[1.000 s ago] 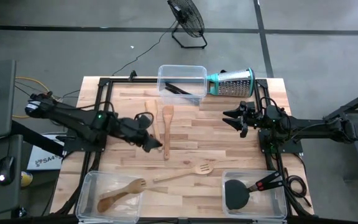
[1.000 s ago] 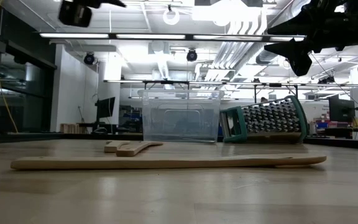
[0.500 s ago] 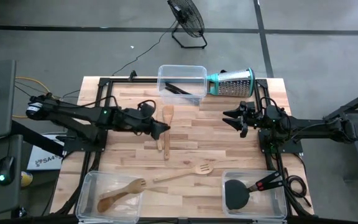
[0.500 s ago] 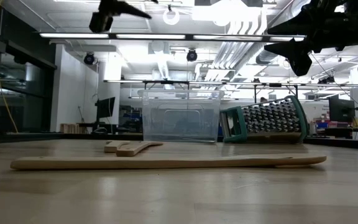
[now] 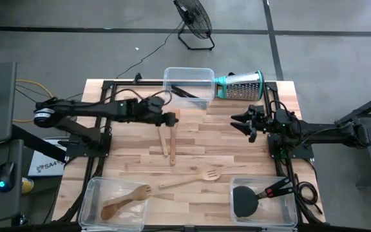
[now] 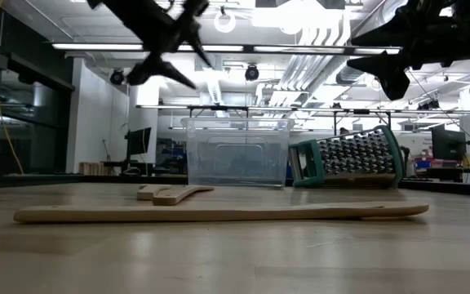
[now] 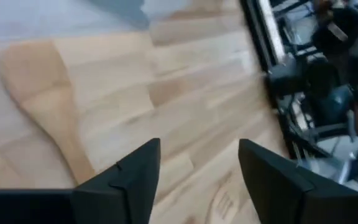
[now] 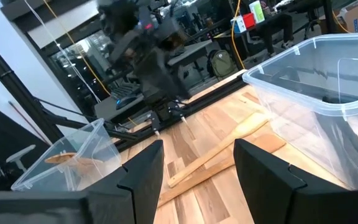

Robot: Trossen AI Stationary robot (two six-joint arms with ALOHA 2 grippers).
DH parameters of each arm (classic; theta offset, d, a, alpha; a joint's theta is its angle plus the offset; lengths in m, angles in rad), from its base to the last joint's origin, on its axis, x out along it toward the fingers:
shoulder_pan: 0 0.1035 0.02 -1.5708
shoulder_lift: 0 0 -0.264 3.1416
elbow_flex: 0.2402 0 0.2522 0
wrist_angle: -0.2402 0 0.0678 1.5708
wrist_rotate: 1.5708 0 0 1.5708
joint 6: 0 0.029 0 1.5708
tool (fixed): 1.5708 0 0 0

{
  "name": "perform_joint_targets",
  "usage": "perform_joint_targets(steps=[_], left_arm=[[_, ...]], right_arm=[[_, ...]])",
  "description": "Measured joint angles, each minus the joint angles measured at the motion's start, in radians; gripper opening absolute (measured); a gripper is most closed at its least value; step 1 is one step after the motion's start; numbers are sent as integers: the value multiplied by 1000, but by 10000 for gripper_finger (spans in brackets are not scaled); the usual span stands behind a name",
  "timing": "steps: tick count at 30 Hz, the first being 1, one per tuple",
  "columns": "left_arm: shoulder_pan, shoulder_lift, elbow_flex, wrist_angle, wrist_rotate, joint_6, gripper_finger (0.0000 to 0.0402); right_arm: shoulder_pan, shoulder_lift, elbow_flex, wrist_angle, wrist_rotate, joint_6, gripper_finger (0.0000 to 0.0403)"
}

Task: Pick & Place Kitchen Items
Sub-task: Put the brown spatula into the bottom right transparent bin

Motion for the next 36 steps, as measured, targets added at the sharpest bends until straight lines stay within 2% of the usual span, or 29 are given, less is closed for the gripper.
perform_joint_targets(steps=[4, 13, 23, 31, 36], left_arm=[[81, 17, -2, -88, 48, 2, 222], [196, 44, -3, -225, 54, 58, 223], [205, 145, -1, -316, 31, 89, 223], [203, 243, -1, -301, 15, 133, 223], [169, 267, -1, -322, -38, 113, 223]], right_arm=[[0, 0, 0, -7, 2, 0, 188], [0, 1, 0, -16, 0, 0, 188], [0, 0, 0, -16, 0, 0, 188], [0, 1, 0, -16, -1, 0, 188], [0, 0, 0, -16, -1, 0, 188]])
